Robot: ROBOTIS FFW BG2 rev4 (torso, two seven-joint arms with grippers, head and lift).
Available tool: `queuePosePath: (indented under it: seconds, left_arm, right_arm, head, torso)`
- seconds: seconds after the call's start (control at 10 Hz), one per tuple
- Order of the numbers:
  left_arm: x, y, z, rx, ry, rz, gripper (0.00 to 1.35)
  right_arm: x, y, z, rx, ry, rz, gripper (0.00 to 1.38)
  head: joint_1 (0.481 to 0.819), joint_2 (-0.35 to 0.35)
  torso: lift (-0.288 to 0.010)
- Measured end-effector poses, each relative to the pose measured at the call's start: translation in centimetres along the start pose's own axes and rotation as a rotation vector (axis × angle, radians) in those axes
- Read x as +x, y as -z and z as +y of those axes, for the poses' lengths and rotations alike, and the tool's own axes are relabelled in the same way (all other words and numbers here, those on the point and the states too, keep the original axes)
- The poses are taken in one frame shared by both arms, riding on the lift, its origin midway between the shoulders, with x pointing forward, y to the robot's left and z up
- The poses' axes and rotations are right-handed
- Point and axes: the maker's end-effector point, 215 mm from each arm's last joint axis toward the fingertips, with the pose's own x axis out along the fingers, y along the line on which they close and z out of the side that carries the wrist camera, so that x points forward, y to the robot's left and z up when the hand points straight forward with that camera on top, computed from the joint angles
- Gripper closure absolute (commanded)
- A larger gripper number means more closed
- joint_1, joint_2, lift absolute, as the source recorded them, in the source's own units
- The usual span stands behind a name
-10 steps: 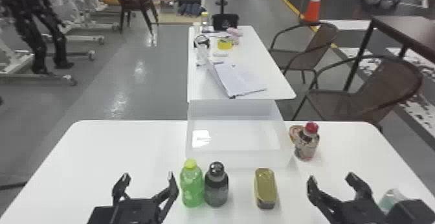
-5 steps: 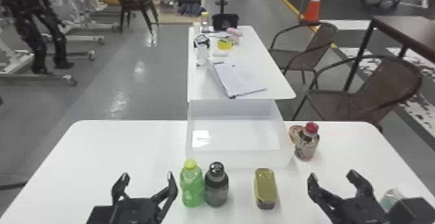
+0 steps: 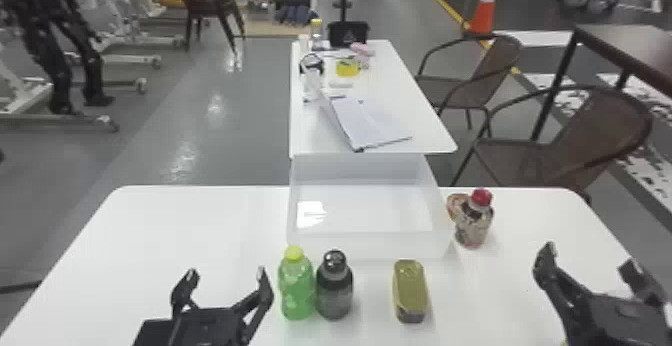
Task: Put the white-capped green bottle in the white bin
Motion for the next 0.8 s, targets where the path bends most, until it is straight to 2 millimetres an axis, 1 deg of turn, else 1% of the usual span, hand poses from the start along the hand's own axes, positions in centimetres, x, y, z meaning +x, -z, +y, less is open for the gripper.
queuePosePath:
  seconds: [0.1,0.2,0.3,0.4,0.5,0.6,0.7,0.8]
  left_arm:
    - [0.0,0.0,0.1,-0.001,-0.002,0.001,0.17]
    - [-0.1,0.1,0.2,0.000,-0.003,0.002,0.17]
    - [-0.2,0.1,0.4,0.000,-0.008,0.002,0.17]
    - [-0.3,0.1,0.7,0.002,-0.013,-0.001,0.17]
    - [-0.5,0.1,0.9,0.002,-0.018,-0.003,0.17]
    - [-0.6,-0.1,1.3,0.003,-0.024,-0.009,0.17]
    - [-0.7,0.0,1.4,0.004,-0.026,-0.007,0.17]
    - [-0.8,0.3,1.4,0.002,-0.027,0.000,0.17]
  right_arm:
    - [-1.0,-1.4,-1.7,-0.023,0.087,-0.016,0.22]
    - [-2.2,-2.3,-3.1,-0.055,0.153,-0.022,0.22]
    - [-3.6,-2.7,-4.7,-0.088,0.225,-0.020,0.21]
    - [-5.4,-3.0,-7.0,-0.118,0.328,-0.030,0.16]
    - [-7.2,-2.5,-8.9,-0.129,0.415,-0.032,0.08]
    - [-8.3,-1.0,-10.0,-0.126,0.449,-0.017,0.07]
    - [-8.9,0.8,-10.6,-0.111,0.457,0.008,0.07]
    - [-9.2,2.8,-10.6,-0.082,0.438,0.036,0.07]
  head:
    - [0.549,0.000]
    - [0.549,0.000]
    - [0.549,0.000]
    - [0.549,0.000]
    - [0.549,0.000]
    - [0.549,0.000]
    - [0.549,0.000]
    - [0.549,0.000]
  torso:
    - [-0.100]
    - [-0.100]
    - [-0.100]
    - [-0.100]
    - [-0.100]
    - [-0.100]
    - [-0.100]
    - [-0.100]
